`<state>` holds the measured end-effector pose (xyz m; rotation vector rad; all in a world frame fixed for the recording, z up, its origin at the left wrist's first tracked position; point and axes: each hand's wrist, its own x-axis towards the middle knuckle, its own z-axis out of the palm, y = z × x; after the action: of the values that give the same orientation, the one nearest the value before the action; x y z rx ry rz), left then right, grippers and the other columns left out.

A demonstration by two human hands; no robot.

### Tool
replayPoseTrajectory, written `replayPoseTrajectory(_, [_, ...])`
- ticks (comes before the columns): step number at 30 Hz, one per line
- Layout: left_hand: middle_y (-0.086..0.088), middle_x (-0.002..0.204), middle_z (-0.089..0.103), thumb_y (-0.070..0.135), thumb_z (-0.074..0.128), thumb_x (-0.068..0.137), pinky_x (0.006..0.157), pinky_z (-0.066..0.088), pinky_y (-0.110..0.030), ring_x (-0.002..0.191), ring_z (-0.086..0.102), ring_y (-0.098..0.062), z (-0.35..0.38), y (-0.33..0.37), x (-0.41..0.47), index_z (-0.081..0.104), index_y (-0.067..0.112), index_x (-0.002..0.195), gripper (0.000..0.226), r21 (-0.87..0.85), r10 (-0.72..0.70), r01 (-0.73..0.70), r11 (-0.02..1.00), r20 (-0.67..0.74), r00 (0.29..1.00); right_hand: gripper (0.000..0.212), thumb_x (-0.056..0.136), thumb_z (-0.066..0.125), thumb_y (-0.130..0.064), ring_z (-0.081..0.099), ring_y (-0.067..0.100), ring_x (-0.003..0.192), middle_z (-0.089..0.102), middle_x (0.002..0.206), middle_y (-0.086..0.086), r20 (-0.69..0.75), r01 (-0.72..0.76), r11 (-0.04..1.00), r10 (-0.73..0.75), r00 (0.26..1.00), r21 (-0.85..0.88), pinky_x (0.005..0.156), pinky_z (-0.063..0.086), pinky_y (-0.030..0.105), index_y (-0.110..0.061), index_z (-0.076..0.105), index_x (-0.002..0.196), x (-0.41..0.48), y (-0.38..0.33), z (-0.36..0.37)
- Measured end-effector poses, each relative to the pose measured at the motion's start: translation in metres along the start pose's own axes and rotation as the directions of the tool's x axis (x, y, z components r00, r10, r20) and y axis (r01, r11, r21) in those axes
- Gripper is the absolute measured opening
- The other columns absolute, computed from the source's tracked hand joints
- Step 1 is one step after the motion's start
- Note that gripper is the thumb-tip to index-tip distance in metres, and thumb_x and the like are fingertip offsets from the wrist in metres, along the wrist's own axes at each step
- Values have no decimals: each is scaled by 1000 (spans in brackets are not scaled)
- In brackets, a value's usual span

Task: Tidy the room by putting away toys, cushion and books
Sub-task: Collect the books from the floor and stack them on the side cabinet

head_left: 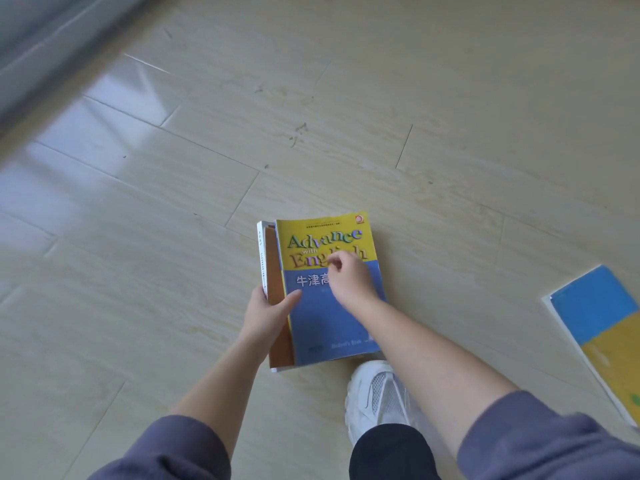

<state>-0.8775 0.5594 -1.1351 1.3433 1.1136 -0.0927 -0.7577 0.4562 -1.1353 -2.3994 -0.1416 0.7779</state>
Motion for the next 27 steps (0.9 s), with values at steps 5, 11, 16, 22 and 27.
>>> replayPoseTrajectory(5, [3, 98, 66, 23, 73, 80, 81, 56, -43, 89, 66, -17, 4, 3, 3, 52, 19, 106, 34, 80, -3, 5, 997, -22, 1000, 51, 91, 60, -30, 43, 27, 126, 40, 139, 5, -171, -100, 977, 68, 983, -187, 99, 39, 37, -17, 44, 138, 10, 32, -23])
replayPoseTrajectory(11, [-3, 100, 71, 8, 67, 85, 77, 59, -36, 88, 70, -17, -25, 58, -33, 58, 21, 104, 25, -60, 162, -154, 986, 153, 975, 73, 82, 64, -58, 56, 27, 116, 55, 133, 7, 115, -302, 921, 281, 953, 247, 96, 47, 38, -13, 47, 137, 1, 10, -19])
replayPoseTrajectory(16, [-9, 107, 72, 4, 65, 88, 79, 58, -40, 94, 70, -27, -105, 136, -114, 58, 13, 117, 31, -250, 159, -99, 963, 229, 960, 61, 90, 42, -67, 63, 23, 113, 68, 121, 6, 701, -569, 657, 87, 708, 494, 102, 45, 41, -19, 66, 120, -64, -77, -55])
replayPoseTrajectory(22, [-10, 111, 70, 20, 65, 77, 78, 58, -42, 97, 69, -31, -206, 222, -215, 55, 16, 122, 47, -326, 98, -40, 945, 163, 982, 88, 62, 81, -60, 59, 30, 121, 64, 127, 13, 757, -576, 652, 3, 653, 494, 105, 44, 47, -14, 58, 132, -144, -201, -97])
replayPoseTrajectory(27, [-9, 113, 69, 20, 56, 81, 72, 56, -35, 92, 70, -24, -290, 280, -310, 51, 17, 122, 41, -333, -23, 16, 943, -16, 1000, 62, 78, 76, -36, 67, 33, 106, 68, 118, 16, 794, -474, 772, -64, 605, 423, 86, 56, 45, -10, 56, 131, -215, -324, -126])
